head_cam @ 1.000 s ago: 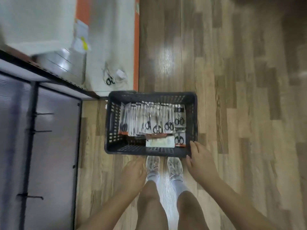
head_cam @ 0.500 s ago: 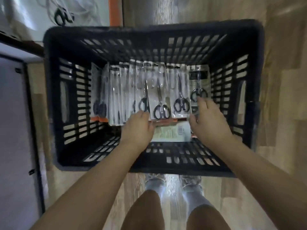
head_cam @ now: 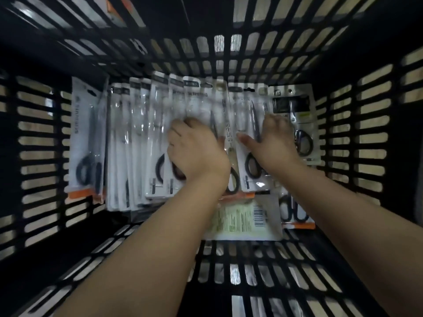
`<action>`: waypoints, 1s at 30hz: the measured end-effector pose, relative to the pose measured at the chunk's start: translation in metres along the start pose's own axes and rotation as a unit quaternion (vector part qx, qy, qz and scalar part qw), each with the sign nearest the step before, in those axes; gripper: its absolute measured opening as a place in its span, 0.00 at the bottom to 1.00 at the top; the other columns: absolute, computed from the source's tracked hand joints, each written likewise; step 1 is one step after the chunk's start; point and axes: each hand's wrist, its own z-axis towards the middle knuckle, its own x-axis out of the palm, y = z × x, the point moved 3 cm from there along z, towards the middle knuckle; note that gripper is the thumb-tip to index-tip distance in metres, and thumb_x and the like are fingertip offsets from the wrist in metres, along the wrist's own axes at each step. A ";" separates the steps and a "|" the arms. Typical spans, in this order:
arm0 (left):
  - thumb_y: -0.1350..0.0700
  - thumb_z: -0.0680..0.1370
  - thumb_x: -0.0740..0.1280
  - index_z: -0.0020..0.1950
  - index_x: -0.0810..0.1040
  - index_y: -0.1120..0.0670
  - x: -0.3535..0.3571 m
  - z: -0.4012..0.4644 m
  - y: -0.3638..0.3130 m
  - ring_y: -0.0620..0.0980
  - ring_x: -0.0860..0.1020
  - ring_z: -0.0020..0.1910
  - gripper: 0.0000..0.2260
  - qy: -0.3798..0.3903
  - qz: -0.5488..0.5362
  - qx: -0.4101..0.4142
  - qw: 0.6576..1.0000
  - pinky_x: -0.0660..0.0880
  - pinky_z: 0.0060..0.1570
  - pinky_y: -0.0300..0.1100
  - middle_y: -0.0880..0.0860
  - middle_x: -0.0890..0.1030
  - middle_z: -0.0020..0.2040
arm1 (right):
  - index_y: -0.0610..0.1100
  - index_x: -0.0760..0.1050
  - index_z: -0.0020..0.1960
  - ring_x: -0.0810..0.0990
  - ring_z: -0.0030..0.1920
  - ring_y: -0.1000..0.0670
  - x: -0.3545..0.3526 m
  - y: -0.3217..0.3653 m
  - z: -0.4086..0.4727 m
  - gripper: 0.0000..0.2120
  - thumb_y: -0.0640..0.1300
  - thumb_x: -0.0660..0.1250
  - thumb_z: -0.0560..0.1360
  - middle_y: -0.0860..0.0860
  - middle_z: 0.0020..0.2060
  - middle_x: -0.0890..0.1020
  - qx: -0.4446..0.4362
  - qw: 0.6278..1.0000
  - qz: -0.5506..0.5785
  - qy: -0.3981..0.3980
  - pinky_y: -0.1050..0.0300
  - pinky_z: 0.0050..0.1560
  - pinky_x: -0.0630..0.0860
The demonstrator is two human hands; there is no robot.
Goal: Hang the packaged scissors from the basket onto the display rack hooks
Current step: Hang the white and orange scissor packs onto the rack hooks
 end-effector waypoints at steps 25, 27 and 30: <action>0.59 0.79 0.64 0.64 0.71 0.54 -0.014 0.005 0.035 0.39 0.73 0.39 0.13 0.140 -0.403 -0.043 0.904 0.64 0.30 0.27 0.43 0.73 0.43 | 0.42 0.55 0.73 0.59 0.72 0.40 0.005 -0.007 -0.018 0.52 0.60 0.77 0.60 0.42 0.71 0.60 0.152 0.982 0.080 0.075 0.44 0.67 0.64; 0.59 0.80 0.62 0.63 0.72 0.53 -0.015 0.007 0.035 0.39 0.72 0.38 0.12 0.144 -0.429 -0.062 0.889 0.67 0.35 0.31 0.42 0.73 0.43 | 0.42 0.59 0.71 0.66 0.69 0.41 0.005 -0.009 -0.019 0.44 0.57 0.76 0.64 0.44 0.69 0.66 0.156 0.974 0.157 0.042 0.45 0.66 0.68; 0.61 0.80 0.61 0.63 0.72 0.53 -0.020 0.003 0.035 0.44 0.74 0.43 0.12 0.156 -0.458 -0.084 0.871 0.71 0.40 0.35 0.45 0.74 0.45 | 0.40 0.65 0.64 0.76 0.59 0.44 0.003 -0.008 -0.027 0.26 0.49 0.71 0.73 0.44 0.63 0.73 0.146 0.951 0.273 -0.006 0.48 0.58 0.75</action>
